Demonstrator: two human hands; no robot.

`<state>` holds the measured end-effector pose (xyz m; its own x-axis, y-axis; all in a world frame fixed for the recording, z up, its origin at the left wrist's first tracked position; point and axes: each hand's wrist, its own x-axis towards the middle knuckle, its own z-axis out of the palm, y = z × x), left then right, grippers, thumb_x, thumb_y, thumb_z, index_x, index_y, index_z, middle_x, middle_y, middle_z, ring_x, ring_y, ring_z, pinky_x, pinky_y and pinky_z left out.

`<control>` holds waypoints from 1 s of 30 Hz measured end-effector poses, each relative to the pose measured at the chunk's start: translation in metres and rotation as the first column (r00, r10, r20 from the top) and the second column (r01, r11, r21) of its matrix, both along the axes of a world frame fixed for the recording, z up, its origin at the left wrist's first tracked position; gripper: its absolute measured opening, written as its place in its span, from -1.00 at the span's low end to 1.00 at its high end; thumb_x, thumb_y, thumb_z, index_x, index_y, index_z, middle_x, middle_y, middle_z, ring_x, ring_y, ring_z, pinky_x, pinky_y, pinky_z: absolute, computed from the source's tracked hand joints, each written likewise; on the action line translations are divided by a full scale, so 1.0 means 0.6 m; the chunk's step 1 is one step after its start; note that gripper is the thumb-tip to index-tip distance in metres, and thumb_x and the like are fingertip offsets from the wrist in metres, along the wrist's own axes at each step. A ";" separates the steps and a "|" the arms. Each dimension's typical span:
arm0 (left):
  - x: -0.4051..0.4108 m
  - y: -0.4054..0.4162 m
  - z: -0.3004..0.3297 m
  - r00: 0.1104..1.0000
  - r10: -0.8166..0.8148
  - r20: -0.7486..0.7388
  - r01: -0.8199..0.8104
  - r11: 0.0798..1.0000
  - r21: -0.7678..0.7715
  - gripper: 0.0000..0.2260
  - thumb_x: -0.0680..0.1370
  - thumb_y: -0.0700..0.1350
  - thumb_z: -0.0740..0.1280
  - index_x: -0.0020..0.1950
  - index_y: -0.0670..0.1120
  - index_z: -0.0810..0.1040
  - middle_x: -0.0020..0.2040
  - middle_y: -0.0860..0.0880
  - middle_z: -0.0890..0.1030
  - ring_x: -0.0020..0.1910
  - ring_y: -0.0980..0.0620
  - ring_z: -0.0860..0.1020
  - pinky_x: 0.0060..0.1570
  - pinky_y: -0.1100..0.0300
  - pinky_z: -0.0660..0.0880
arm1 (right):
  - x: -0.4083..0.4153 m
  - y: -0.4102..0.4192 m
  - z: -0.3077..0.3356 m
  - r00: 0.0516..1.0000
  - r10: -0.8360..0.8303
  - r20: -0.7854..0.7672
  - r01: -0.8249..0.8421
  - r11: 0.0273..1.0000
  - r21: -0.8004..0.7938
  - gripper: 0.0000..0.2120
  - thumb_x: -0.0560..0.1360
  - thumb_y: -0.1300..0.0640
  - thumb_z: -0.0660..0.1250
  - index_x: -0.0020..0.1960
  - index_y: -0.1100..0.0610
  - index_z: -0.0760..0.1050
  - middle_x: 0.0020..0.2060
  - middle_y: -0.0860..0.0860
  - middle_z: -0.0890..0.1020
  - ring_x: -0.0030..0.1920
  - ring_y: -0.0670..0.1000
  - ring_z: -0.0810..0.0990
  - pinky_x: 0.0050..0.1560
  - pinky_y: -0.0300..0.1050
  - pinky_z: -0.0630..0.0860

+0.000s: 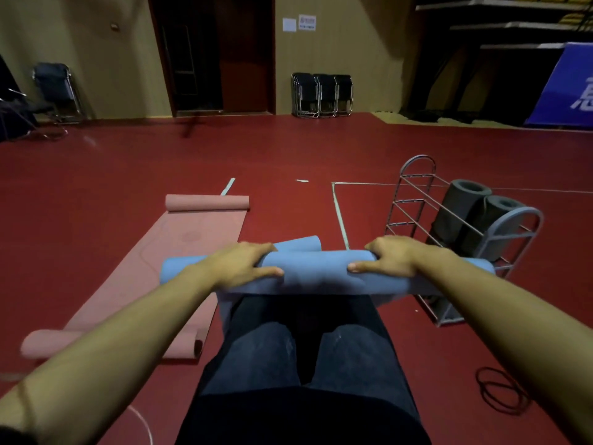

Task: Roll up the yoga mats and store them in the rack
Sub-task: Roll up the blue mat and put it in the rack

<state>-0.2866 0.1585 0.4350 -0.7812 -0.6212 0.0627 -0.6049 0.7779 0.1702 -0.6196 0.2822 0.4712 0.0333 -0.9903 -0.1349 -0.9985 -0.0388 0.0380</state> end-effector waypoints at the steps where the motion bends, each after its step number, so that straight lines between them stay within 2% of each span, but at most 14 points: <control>1: 0.003 0.007 -0.009 0.999 -0.001 0.047 0.000 1.000 0.029 -0.47 0.50 0.51 0.15 0.22 0.16 0.46 0.14 0.02 0.64 0.10 -0.09 0.57 0.10 -0.01 0.48 | 0.003 0.006 -0.009 1.000 -0.005 0.021 0.004 1.000 0.027 -0.22 0.38 -0.66 0.06 -0.13 0.06 0.53 -0.25 -0.01 0.60 -0.20 0.10 0.58 -0.08 0.04 0.56; 4: 0.012 0.032 -0.036 0.989 -0.004 0.148 -0.014 0.993 0.120 -0.30 0.43 0.62 -0.02 0.18 0.12 0.50 0.05 -0.01 0.64 0.05 -0.08 0.57 0.09 0.01 0.46 | 0.013 0.027 -0.040 0.995 -0.017 0.098 0.005 0.993 0.117 -0.27 0.39 -0.62 0.14 -0.17 0.07 0.52 -0.31 -0.04 0.57 -0.26 0.07 0.55 -0.16 0.00 0.49; 6: 0.019 0.052 -0.054 0.987 0.005 0.163 -0.036 0.981 0.193 -0.20 0.38 0.66 -0.16 0.06 0.09 0.53 -0.01 0.02 0.63 0.00 -0.05 0.55 0.08 -0.01 0.45 | 0.019 0.042 -0.065 0.984 -0.019 0.180 -0.013 0.984 0.176 -0.25 0.37 -0.63 0.16 -0.14 0.08 0.56 -0.30 -0.05 0.60 -0.25 0.04 0.58 -0.16 -0.03 0.49; 9: 0.029 0.073 -0.058 0.978 0.048 0.203 -0.098 0.964 0.246 -0.40 0.53 0.54 -0.09 -0.13 0.11 0.48 -0.01 0.05 0.61 -0.01 -0.02 0.51 0.14 0.01 0.43 | 0.028 0.057 -0.080 0.941 -0.044 0.335 -0.039 0.971 0.236 -0.36 0.46 -0.51 0.25 -0.23 0.10 0.50 -0.41 -0.14 0.51 -0.38 -0.12 0.46 -0.26 -0.15 0.39; 10: 0.033 0.077 -0.051 0.977 0.051 0.209 -0.106 0.959 0.261 -0.39 0.53 0.53 -0.10 -0.12 0.10 0.50 0.04 0.04 0.63 0.03 -0.02 0.53 0.18 0.02 0.42 | 0.031 0.059 -0.076 0.924 -0.057 0.377 -0.047 0.965 0.260 -0.39 0.48 -0.48 0.27 -0.25 0.08 0.49 -0.43 -0.16 0.49 -0.40 -0.14 0.43 -0.27 -0.18 0.36; 12: 0.044 0.084 -0.036 0.974 0.059 0.217 -0.128 0.939 0.320 -0.25 0.47 0.57 -0.14 0.08 0.09 0.61 0.23 0.06 0.64 0.22 -0.01 0.55 0.31 0.04 0.39 | 0.038 0.061 -0.061 0.895 -0.086 0.439 -0.067 0.944 0.322 -0.43 0.48 -0.47 0.29 -0.25 0.05 0.53 -0.40 -0.17 0.54 -0.37 -0.14 0.47 -0.23 -0.18 0.39; 15: 0.064 0.100 -0.030 0.965 0.065 0.254 -0.168 0.898 0.406 -0.24 0.53 0.51 -0.10 0.42 0.10 0.55 0.46 0.12 0.52 0.44 0.03 0.45 0.47 0.09 0.28 | 0.052 0.062 -0.055 0.878 -0.127 0.462 -0.079 0.913 0.400 -0.43 0.47 -0.48 0.30 -0.24 0.03 0.59 -0.36 -0.17 0.61 -0.32 -0.14 0.55 -0.17 -0.18 0.45; 17: 0.074 0.115 -0.042 0.951 0.065 0.302 -0.201 0.873 0.445 -0.19 0.48 0.55 -0.12 0.51 0.14 0.47 0.52 0.15 0.44 0.51 0.06 0.39 0.54 0.08 0.20 | 0.063 0.065 -0.067 0.889 -0.132 0.438 -0.077 0.901 0.428 -0.36 0.39 -0.57 0.28 -0.20 0.04 0.61 -0.31 -0.14 0.63 -0.27 -0.12 0.57 -0.11 -0.12 0.48; 19: 0.077 0.127 -0.058 0.941 0.060 0.333 -0.218 0.859 0.462 -0.24 0.53 0.52 -0.09 0.54 0.14 0.43 0.55 0.14 0.41 0.53 0.06 0.35 0.55 0.07 0.18 | 0.071 0.070 -0.090 0.902 -0.132 0.412 -0.075 0.891 0.449 -0.28 0.31 -0.64 0.25 -0.19 0.04 0.61 -0.30 -0.14 0.63 -0.26 -0.12 0.57 -0.09 -0.10 0.48; 21: 0.076 0.133 -0.072 0.937 0.045 0.346 -0.217 0.851 0.478 -0.30 0.59 0.47 -0.07 0.53 0.11 0.44 0.54 0.10 0.42 0.52 0.04 0.37 0.53 0.09 0.20 | 0.075 0.078 -0.118 0.905 -0.133 0.404 -0.074 0.887 0.457 -0.26 0.32 -0.64 0.23 -0.15 0.06 0.60 -0.27 -0.13 0.63 -0.23 -0.11 0.56 -0.05 -0.09 0.47; 23: 0.073 0.140 -0.078 0.932 0.030 0.362 -0.218 0.842 0.492 -0.36 0.62 0.44 -0.06 0.45 0.10 0.49 0.48 0.04 0.49 0.47 -0.02 0.42 0.48 0.07 0.25 | 0.076 0.091 -0.140 0.890 -0.119 0.440 -0.099 0.891 0.442 -0.27 0.38 -0.60 0.22 -0.08 0.09 0.54 -0.21 -0.10 0.57 -0.20 -0.09 0.50 -0.02 -0.05 0.43; 26: 0.073 0.144 -0.087 0.927 0.029 0.375 -0.214 0.861 0.462 -0.46 0.57 0.50 -0.08 0.13 0.17 0.48 0.26 -0.03 0.59 0.29 -0.10 0.51 0.38 -0.05 0.35 | 0.071 0.108 -0.155 0.866 -0.111 0.487 -0.104 0.913 0.394 -0.34 0.43 -0.54 0.24 0.08 0.05 0.49 -0.14 -0.09 0.51 -0.16 -0.08 0.45 -0.03 -0.08 0.38; 28: 0.073 0.145 -0.091 0.934 0.023 0.356 -0.192 0.873 0.448 -0.58 0.61 0.46 -0.06 -0.02 0.21 0.40 0.14 0.01 0.57 0.20 -0.08 0.52 0.34 -0.04 0.37 | 0.070 0.113 -0.159 0.871 -0.107 0.479 -0.093 0.922 0.377 -0.42 0.47 -0.49 0.27 0.08 0.03 0.46 -0.16 -0.10 0.49 -0.18 -0.08 0.42 -0.07 -0.10 0.36; 30: 0.071 0.148 -0.098 0.951 0.011 0.308 -0.147 0.895 0.422 -0.59 0.64 0.41 -0.06 -0.08 0.17 0.38 0.01 0.07 0.53 0.10 -0.04 0.51 0.24 0.01 0.39 | 0.069 0.116 -0.166 0.871 -0.093 0.483 -0.097 0.931 0.353 -0.45 0.49 -0.46 0.29 0.02 0.04 0.44 -0.20 -0.10 0.47 -0.22 -0.08 0.40 -0.12 -0.10 0.34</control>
<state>-0.2439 0.2475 0.3760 -0.6689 -0.5921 -0.4494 -0.7358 0.6134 0.2870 -0.5783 0.3516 0.3718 0.1899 -0.8771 -0.4412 -0.8838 0.0430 -0.4658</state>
